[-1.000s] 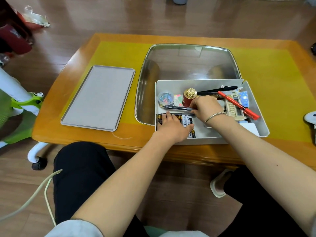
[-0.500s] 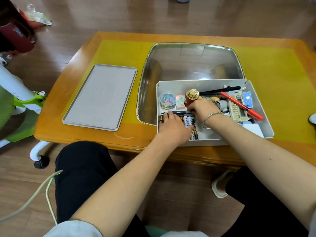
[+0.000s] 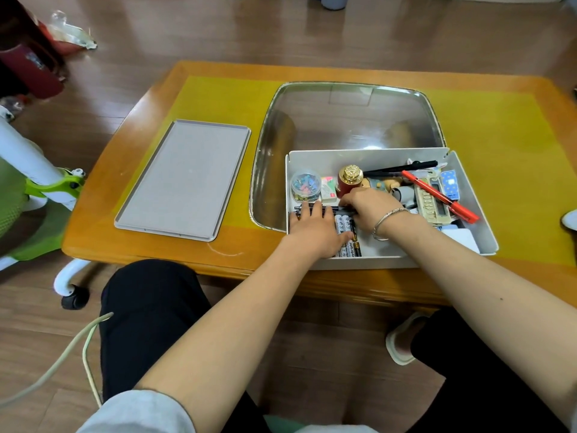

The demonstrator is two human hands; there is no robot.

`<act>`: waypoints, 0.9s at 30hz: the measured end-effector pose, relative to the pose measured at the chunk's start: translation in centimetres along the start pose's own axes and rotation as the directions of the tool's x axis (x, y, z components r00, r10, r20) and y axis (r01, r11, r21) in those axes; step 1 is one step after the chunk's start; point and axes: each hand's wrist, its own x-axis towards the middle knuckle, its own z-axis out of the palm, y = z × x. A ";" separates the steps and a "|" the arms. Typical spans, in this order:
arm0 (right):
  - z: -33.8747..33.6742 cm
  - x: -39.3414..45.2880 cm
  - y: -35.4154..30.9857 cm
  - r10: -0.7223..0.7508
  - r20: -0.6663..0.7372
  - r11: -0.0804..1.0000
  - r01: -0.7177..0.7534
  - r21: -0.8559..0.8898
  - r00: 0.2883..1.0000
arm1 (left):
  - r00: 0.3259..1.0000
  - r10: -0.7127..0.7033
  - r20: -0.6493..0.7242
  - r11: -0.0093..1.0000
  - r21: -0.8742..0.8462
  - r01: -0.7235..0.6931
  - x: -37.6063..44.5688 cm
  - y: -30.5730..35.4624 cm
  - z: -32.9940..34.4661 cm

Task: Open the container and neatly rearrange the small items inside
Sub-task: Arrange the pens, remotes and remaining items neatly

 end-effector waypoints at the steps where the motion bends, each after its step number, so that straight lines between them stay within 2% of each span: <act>1: 0.0 0.0 0.1 -0.009 0.014 1.000 0.009 0.002 1.000 | 1.000 0.003 -0.010 1.000 0.013 -0.003 -0.1 0.0 0.0; 12: -0.2 -0.1 0.0 -0.004 -0.017 1.000 0.004 0.010 1.000 | 1.000 -0.013 -0.010 0.999 0.034 0.014 0.7 -0.1 0.3; 16: -2.0 -1.8 0.5 0.045 -0.207 0.993 -0.022 0.114 0.977 | 0.999 0.001 -0.032 1.000 0.027 0.000 0.7 -0.2 0.4; 19: -4.3 -3.2 2.5 0.190 -0.348 0.968 -0.114 0.225 0.918 | 0.998 0.028 -0.057 0.999 0.030 -0.027 0.4 -0.3 0.1; 21: -5.4 -4.0 4.6 0.315 -0.390 0.930 -0.198 0.311 0.865 | 0.977 0.079 -0.200 0.996 0.058 -0.068 -0.4 -0.2 -0.1; 22: -5.8 -4.2 5.8 0.384 -0.404 0.901 -0.241 0.360 0.830 | 0.935 0.107 -0.337 0.993 0.073 -0.087 -0.8 -0.2 0.0; 24: -6.1 -4.6 7.7 0.503 -0.416 0.843 -0.324 0.429 0.757 | 0.811 0.100 -0.577 0.995 0.072 -0.071 -1.6 -0.3 0.0; 25: -6.0 -4.5 8.4 0.540 -0.409 0.824 -0.361 0.437 0.736 | 0.773 0.059 -0.631 0.998 0.044 -0.039 -1.8 -0.5 0.0; 27: -5.6 -4.1 9.4 0.588 -0.360 0.793 -0.431 0.430 0.724 | 0.784 -0.047 -0.619 0.999 -0.022 0.043 -2.0 -1.1 -0.1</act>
